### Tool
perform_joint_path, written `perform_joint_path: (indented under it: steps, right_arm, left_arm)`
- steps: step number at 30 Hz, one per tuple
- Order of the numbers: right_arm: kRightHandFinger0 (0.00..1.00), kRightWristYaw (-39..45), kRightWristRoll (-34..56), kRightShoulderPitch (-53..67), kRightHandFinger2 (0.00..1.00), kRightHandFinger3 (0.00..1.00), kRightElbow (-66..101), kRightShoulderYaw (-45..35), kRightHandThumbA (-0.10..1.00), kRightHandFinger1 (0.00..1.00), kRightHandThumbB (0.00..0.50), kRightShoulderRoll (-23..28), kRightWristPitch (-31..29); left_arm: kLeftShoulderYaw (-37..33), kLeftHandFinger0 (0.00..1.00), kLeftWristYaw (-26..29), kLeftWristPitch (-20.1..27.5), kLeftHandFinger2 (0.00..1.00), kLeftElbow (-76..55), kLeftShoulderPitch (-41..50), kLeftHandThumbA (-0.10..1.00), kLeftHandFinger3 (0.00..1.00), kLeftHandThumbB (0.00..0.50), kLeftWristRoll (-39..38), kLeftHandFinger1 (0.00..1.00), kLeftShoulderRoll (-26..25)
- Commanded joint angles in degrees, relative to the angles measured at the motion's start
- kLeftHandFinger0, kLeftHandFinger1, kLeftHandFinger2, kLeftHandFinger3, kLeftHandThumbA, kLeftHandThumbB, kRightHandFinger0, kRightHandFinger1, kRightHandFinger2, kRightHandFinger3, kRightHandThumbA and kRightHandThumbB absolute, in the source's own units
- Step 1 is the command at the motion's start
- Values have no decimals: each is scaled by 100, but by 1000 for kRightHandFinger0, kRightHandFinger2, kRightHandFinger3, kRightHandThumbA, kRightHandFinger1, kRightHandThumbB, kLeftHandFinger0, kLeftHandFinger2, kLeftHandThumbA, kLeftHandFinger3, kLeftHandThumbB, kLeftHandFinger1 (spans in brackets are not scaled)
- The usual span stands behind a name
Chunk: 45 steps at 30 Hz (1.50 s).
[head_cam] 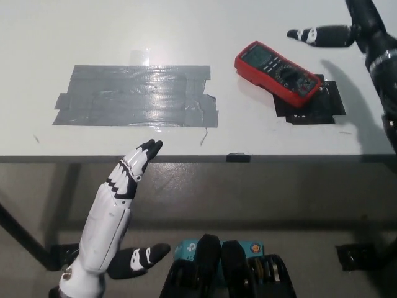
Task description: The robot first picks the multimeter with right hand and then unfolds the black stand on the back of it using left hand
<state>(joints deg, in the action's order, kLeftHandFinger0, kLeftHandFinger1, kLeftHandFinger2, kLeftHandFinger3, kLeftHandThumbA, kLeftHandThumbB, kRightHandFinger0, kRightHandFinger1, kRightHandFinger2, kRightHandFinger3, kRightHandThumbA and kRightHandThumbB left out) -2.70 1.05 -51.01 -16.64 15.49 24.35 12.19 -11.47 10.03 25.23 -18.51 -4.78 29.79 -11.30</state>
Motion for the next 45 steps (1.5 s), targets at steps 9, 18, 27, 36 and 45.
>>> perform_joint_path:
  steps: [9, 18, 27, 36, 45]
  right_arm:
    - [1000, 44, 383, 1620, 1000, 1000, 5789, -1327, 957, 1000, 416, 460, 633]
    - [1000, -63, 355, 2734, 1000, 1000, 5951, -1037, 929, 1000, 367, -230, 17]
    - [1000, 40, -92, 4253, 1000, 1000, 4931, -677, 772, 1000, 303, -801, -611]
    - [1000, -36, -548, 5240, 1000, 1000, 2931, -566, 744, 1000, 267, -1278, -1634]
    - [1000, 112, -556, 5395, 1000, 1000, 2356, -582, 741, 1000, 273, -1335, -1927]
  left_arm:
    - [608, 1000, -301, -613, 1000, 752, -819, 1000, 1000, 159, -1615, 1000, -54]
    - [720, 1000, -386, -788, 1000, 1000, -597, 1000, 1000, 179, -1886, 1000, 9]
    - [661, 1000, -537, -641, 1000, 967, 326, 1000, 1000, 176, -2078, 1000, 91]
    - [548, 1000, -668, -616, 1000, 921, 1300, 1000, 1000, 170, -2092, 1000, 167]
    - [631, 1000, -664, -487, 1000, 1197, 1622, 1000, 1000, 167, -2112, 1000, 211]
